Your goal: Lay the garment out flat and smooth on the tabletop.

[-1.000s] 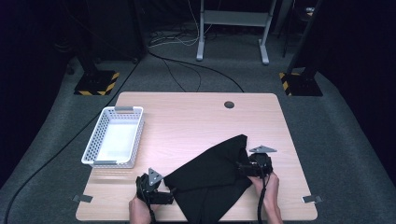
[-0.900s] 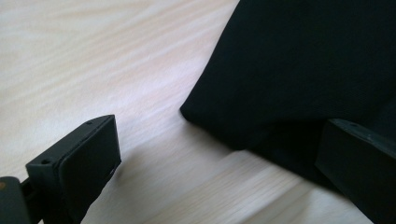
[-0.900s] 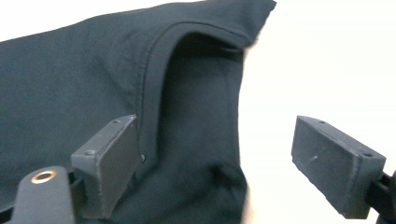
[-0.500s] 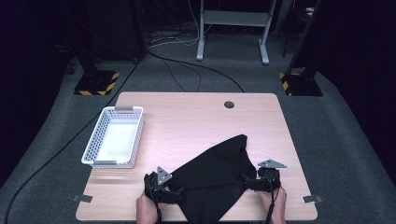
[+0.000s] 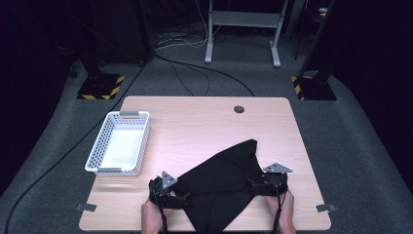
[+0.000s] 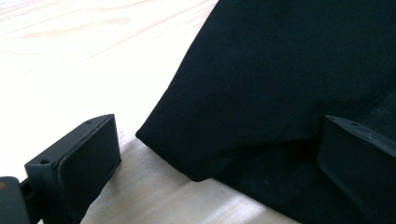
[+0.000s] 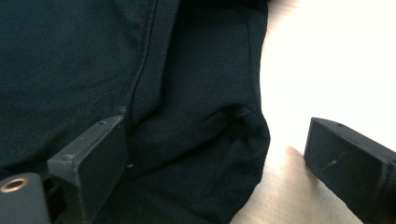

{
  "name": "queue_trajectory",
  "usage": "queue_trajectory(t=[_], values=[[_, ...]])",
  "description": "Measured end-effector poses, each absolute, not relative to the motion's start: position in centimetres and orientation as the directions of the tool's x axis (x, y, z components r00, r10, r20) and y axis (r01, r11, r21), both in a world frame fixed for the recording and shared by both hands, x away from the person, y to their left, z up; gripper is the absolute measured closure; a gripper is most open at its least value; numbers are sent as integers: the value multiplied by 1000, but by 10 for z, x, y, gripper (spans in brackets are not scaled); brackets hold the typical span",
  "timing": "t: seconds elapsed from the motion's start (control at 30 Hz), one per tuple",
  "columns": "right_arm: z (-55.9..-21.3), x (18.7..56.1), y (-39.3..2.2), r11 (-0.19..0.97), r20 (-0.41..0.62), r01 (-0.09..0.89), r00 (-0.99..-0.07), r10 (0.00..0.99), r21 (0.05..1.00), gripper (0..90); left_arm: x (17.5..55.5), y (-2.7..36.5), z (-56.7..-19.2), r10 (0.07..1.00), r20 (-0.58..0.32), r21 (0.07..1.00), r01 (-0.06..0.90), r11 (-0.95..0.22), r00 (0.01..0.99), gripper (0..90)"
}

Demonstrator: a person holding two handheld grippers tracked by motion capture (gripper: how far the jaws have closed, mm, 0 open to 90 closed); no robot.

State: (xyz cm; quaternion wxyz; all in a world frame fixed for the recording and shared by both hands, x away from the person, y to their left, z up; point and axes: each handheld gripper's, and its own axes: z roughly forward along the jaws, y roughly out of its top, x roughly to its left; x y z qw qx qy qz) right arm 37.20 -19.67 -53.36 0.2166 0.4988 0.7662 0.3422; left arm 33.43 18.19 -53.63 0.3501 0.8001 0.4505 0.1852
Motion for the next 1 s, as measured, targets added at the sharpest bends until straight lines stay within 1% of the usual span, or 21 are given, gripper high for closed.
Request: queue_trajectory(t=[0.17, 0.3, 0.57, 0.73, 0.9, 1.0], values=[[-533, 376, -198, 266, 19, 615, -417, 909, 742, 60, 333, 180, -533, 854, -22, 726, 596, -344, 520, 1], [-532, 375, -208, 216, 70, 608, -411, 909, 764, 50, 329, 164, -517, 822, 8, 742, 547, -386, 569, 1], [-532, 371, -223, 214, 55, 615, -388, 920, 759, 59, 338, 132, -502, 772, 5, 748, 510, -425, 636, 2], [-532, 369, -225, 216, 53, 616, -388, 920, 758, 64, 343, 109, -502, 737, 17, 737, 490, -466, 676, 11], [-533, 370, -224, 218, 56, 622, -390, 919, 752, 69, 352, 91, -504, 703, -17, 730, 489, -477, 711, 26], [-533, 371, -225, 215, 59, 622, -389, 919, 753, 70, 354, 76, -506, 675, 0, 722, 467, -511, 738, 42]])
